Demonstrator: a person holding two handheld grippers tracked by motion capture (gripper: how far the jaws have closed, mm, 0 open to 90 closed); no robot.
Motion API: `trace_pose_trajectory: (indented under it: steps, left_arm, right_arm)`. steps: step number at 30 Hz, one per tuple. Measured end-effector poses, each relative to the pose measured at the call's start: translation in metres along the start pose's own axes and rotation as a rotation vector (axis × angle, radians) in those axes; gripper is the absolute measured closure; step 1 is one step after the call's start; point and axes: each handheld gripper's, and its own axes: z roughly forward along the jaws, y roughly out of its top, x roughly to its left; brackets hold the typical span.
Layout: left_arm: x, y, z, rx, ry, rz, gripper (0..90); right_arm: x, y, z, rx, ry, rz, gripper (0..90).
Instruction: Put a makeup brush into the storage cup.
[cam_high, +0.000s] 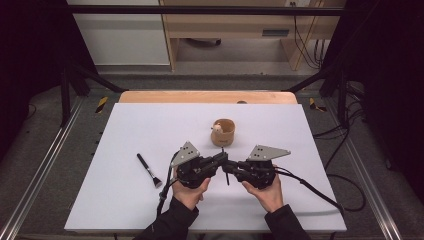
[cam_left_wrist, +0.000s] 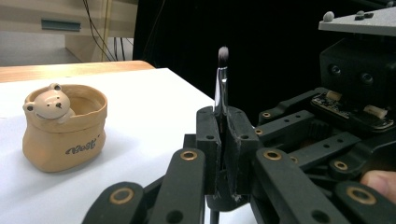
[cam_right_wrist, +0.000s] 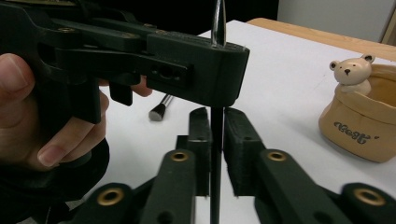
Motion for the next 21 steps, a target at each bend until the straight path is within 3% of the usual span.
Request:
trace_pose_trajectory:
  steps: [5, 9, 15, 21]
  left_arm:
    - [0.000, 0.001, -0.001, 0.003, -0.003, 0.005, 84.1]
    - [0.001, 0.004, -0.003, 0.005, -0.006, 0.016, 76.6]
    - [0.003, 0.014, -0.014, 0.002, 0.016, 0.070, 51.0]
    - [0.011, 0.019, -0.026, 0.011, 0.059, 0.127, 37.6]
  right_arm:
    - [0.000, 0.000, -0.001, 0.003, 0.005, 0.002, 85.3]
    - [0.000, 0.000, -0.001, 0.005, -0.002, 0.003, 85.3]
    - [-0.001, 0.000, -0.001, 0.009, -0.030, 0.001, 85.2]
    - [-0.002, 0.001, -0.003, 0.008, -0.052, -0.003, 85.2]
